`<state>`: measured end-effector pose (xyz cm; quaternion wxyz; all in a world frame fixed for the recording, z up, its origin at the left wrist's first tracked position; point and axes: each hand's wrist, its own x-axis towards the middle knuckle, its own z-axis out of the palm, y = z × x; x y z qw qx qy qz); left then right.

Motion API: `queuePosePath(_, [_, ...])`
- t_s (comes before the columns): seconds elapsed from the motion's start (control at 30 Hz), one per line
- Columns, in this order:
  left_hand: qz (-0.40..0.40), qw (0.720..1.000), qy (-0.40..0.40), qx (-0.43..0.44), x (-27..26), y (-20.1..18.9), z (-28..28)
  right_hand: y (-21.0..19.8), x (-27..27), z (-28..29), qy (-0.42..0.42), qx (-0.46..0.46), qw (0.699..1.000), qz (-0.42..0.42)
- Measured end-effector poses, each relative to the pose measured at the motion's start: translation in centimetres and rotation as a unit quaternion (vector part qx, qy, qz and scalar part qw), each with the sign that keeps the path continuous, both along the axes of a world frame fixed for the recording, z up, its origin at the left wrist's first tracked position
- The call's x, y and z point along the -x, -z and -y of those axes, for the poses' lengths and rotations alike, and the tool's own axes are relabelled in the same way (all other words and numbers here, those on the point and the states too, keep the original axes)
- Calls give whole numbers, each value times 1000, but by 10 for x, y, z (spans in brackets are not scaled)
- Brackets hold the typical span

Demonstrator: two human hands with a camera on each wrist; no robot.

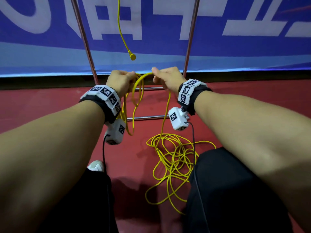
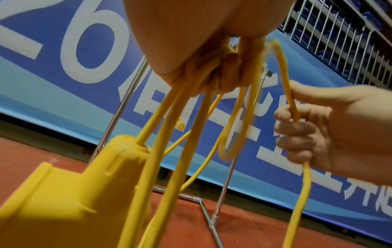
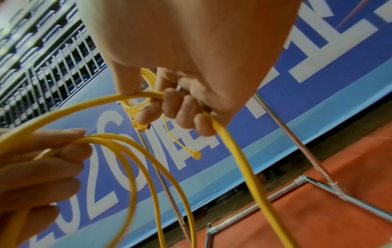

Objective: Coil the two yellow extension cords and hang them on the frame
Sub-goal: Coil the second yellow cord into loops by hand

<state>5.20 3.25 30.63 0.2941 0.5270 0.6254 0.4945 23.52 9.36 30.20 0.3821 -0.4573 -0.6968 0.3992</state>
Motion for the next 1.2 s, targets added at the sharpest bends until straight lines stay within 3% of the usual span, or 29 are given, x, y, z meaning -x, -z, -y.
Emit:
queuePosePath(0.23, [-26, 999, 34, -10, -4, 6, 0, -8, 22, 13, -67, -52, 996, 21])
queuePosePath(0.47, [27, 999, 20, -16, -5, 3, 0, -11, 39, 17, -55, -51, 997, -25])
queuePosePath(0.57, [26, 1000, -4, -17, -5, 0, -2, -8, 34, 16, -76, -23, 997, -12])
queuePosePath(0.77, [-35, 996, -74, -42, 1, -8, -5, 17, 7, 10, -154, 38, 983, 94])
queuePosePath(0.83, [-44, 994, -92, -50, 5, -7, -7, 27, -2, 7, -139, 105, 981, 89])
queuePosePath(0.93, [-16, 996, -78, -45, 10, -4, -8, 22, -4, 5, -84, 158, 984, 8])
queuePosePath(1.07, [-11, 999, -35, -8, 9, 2, -5, 5, 2, -3, 15, 29, 999, -4])
queuePosePath(1.2, [-74, 997, 26, 20, 3, 6, 2, -1, 9, 5, -37, -64, 994, 75])
